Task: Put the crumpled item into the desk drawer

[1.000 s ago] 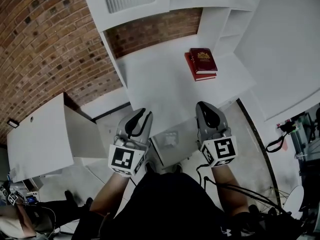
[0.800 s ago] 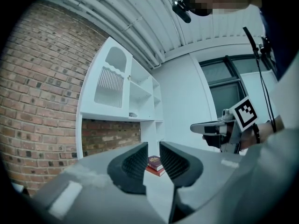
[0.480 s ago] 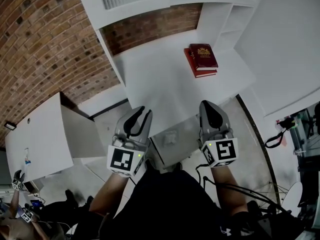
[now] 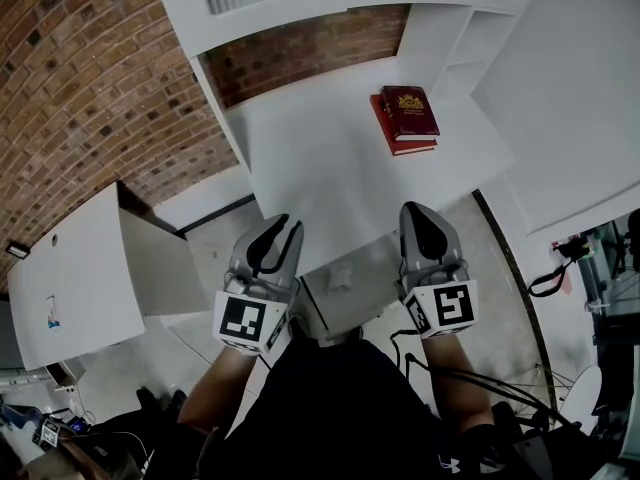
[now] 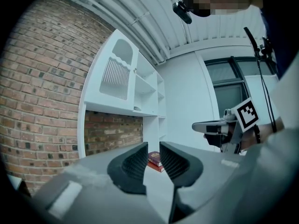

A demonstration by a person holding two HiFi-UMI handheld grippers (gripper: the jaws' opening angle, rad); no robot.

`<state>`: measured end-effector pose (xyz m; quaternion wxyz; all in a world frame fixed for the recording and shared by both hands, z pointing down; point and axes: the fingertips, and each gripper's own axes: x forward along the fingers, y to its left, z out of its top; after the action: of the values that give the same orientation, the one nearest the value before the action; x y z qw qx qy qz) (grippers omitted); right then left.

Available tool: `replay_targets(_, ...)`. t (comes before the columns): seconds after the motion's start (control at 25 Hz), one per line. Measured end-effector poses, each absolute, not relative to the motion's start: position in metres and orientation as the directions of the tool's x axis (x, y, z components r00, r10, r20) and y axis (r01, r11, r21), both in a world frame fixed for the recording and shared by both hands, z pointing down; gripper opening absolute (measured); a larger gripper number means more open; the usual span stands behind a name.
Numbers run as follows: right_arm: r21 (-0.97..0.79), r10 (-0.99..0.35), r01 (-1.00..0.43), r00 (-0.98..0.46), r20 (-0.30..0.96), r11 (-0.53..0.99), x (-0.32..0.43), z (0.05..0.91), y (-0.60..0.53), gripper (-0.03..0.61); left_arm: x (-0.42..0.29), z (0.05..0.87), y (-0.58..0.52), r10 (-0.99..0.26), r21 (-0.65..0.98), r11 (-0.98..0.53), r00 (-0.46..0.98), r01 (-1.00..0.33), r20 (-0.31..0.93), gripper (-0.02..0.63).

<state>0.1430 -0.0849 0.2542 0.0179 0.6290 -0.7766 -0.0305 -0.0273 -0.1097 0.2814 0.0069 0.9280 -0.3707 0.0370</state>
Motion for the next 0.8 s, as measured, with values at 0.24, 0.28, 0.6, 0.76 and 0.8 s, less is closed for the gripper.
replay_targets(0.24, 0.055, -0.978, -0.976, -0.21, -0.009, 0.209, 0.1452, 0.2551, -0.0854, 0.002, -0.0245, 0.2836, -0.1118, -0.686, -0.017, -0.727, 0.724, -0.687, 0.073, 0.084)
replay_targets(0.28, 0.053, -0.977, -0.976, -0.211, -0.008, 0.21, 0.1458, 0.2553, -0.0856, 0.002, -0.0244, 0.284, -0.1118, -0.688, -0.014, -0.724, 0.721, -0.69, 0.078, 0.084)
replay_targets(0.6, 0.039, -0.976, -0.975, -0.22, -0.002, 0.219, 0.1465, 0.2593, -0.0852, 0.002, -0.0228, 0.2877, -0.1092, -0.689, -0.012, -0.722, 0.718, -0.691, 0.104, 0.084)
replay_targets(0.76, 0.039, -0.975, -0.974, -0.223, 0.003, 0.223, 0.1456, 0.2602, -0.0857, 0.002, -0.023, 0.2858, -0.1102, -0.689, -0.014, -0.723, 0.719, -0.691, 0.087, 0.084)
replay_targets(0.8, 0.04, -0.974, -0.974, -0.225, 0.004, 0.225, 0.1454, 0.2606, -0.0855, 0.002, -0.0225, 0.286, -0.11, -0.687, -0.017, -0.726, 0.722, -0.688, 0.085, 0.084)
